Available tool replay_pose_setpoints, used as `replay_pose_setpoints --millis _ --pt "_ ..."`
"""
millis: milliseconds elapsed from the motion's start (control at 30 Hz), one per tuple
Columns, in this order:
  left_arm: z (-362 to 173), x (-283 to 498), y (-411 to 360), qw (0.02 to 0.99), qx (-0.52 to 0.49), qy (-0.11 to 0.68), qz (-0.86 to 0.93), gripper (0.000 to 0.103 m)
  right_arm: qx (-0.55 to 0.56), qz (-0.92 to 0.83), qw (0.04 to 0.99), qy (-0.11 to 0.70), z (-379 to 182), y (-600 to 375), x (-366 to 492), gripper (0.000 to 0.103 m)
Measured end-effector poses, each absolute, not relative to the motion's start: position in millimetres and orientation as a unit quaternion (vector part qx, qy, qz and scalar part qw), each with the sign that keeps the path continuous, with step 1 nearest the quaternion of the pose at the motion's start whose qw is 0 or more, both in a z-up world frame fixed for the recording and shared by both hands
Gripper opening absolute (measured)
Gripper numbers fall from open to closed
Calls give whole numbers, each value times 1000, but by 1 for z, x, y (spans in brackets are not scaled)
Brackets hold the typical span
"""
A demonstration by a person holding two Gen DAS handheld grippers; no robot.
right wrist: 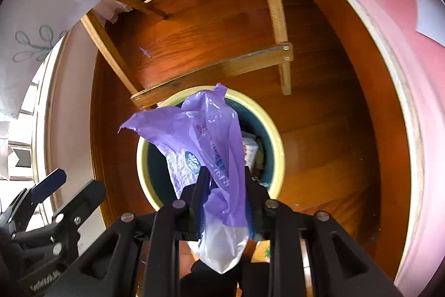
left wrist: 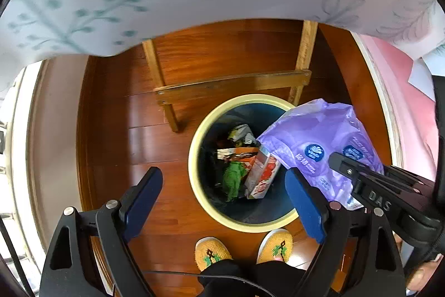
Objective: Collect trash
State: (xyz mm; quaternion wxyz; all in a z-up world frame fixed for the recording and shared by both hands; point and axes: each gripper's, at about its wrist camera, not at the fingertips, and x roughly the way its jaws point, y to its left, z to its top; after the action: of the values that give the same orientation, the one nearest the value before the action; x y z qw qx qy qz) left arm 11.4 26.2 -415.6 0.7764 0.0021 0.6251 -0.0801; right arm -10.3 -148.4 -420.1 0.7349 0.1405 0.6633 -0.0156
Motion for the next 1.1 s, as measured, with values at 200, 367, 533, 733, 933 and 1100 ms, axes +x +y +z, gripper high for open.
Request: replay_pose_setpoints --millis 200,367,533,733,933,1100 --pt "-402 12 42 782 -7 620 -62 89 148 4 729 669 -426 -137 -4 57" --pt "-385 11 46 789 -10 611 -58 91 132 14 739 660 -415 -130 -3 71" --pt "-362 6 48 795 -10 603 -56 91 131 20 747 651 -391 -131 -2 71" --pt "-317 2 47 799 -13 600 -52 91 123 31 764 632 -330 -134 -5 71" --pt "-237 1 47 810 -24 583 -56 91 123 40 781 610 -248 -143 -8 71" --pt "-168 3 46 826 -22 561 -54 91 118 49 798 589 -177 -149 -6 71"
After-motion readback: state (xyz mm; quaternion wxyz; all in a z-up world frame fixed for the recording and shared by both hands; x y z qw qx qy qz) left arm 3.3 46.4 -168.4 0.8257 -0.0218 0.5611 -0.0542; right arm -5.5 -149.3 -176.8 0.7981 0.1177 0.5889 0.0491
